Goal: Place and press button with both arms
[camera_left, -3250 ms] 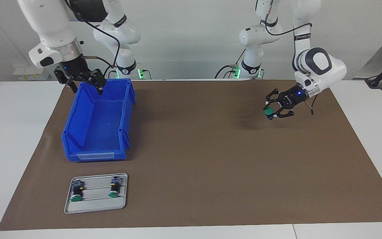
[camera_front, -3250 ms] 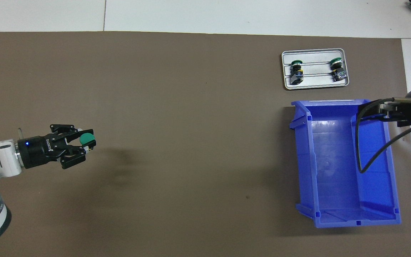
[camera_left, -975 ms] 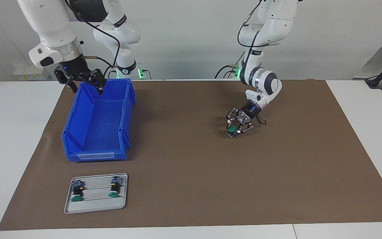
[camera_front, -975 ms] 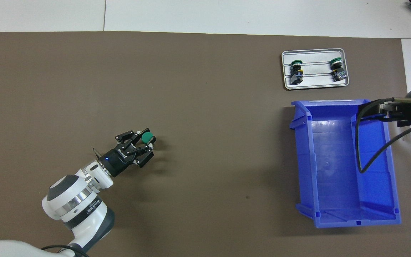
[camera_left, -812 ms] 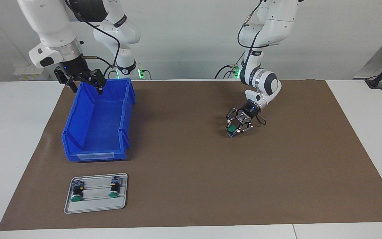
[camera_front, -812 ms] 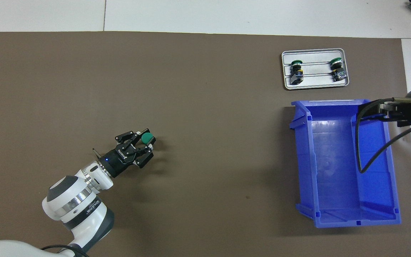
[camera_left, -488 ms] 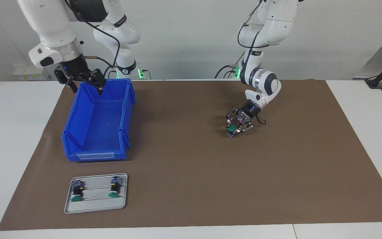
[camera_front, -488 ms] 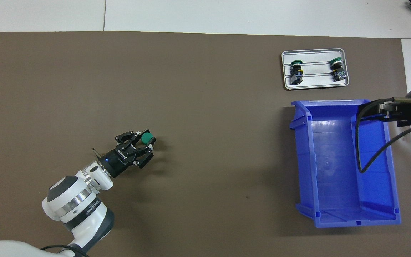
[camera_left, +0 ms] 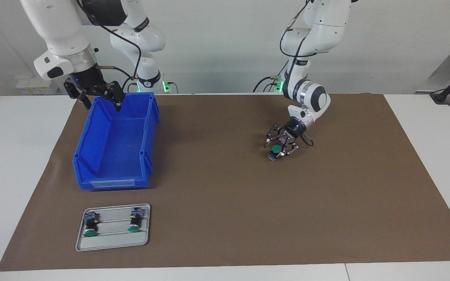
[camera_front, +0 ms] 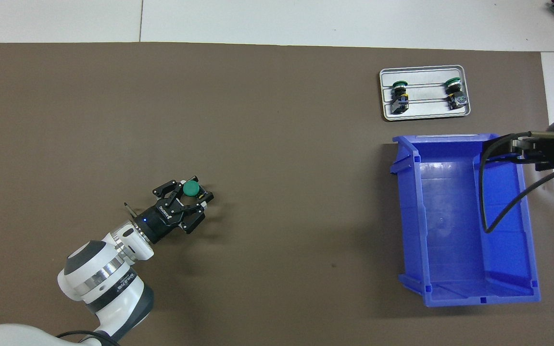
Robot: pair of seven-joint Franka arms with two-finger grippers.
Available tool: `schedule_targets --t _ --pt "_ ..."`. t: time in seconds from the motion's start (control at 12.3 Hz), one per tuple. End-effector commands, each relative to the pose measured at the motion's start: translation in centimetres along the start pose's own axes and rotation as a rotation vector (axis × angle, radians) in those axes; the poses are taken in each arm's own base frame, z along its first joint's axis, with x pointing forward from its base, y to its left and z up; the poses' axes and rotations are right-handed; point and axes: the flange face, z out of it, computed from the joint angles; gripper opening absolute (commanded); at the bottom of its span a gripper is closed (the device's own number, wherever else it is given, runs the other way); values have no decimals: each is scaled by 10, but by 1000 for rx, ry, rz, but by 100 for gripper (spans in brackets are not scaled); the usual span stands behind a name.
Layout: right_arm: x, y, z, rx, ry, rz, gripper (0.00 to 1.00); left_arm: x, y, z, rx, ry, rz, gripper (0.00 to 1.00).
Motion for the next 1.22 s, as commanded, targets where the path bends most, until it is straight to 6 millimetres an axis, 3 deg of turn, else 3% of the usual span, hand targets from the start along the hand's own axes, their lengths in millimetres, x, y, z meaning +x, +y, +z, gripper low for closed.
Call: schedule_targets --t 0.0,0.08,0.32,1.14 --pt "-3 1 -1 21 0 -16 100 -6 -1 -8 16 12 8 79" --pt "-3 1 -1 21 0 -16 100 -7 -1 -9 16 9 13 90" --pt "-3 1 -2 22 1 -16 100 -6 -3 -10 23 11 18 98" --pt "-3 1 -1 21 0 -16 100 -9 16 5 -24 -18 38 98"
